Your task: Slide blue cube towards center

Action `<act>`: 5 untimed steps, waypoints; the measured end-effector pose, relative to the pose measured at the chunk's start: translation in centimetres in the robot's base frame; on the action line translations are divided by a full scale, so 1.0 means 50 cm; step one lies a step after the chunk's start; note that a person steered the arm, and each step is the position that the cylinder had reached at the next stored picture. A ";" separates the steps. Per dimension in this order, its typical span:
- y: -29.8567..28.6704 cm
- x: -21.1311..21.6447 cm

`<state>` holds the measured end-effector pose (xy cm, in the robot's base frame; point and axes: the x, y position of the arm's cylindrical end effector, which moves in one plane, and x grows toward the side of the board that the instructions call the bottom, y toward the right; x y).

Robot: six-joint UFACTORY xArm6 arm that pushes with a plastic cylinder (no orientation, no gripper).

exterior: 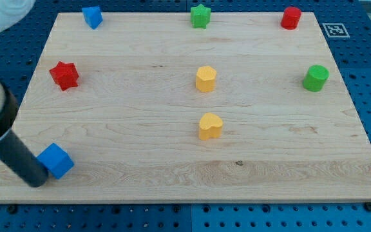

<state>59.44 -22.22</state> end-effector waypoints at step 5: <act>0.133 -0.116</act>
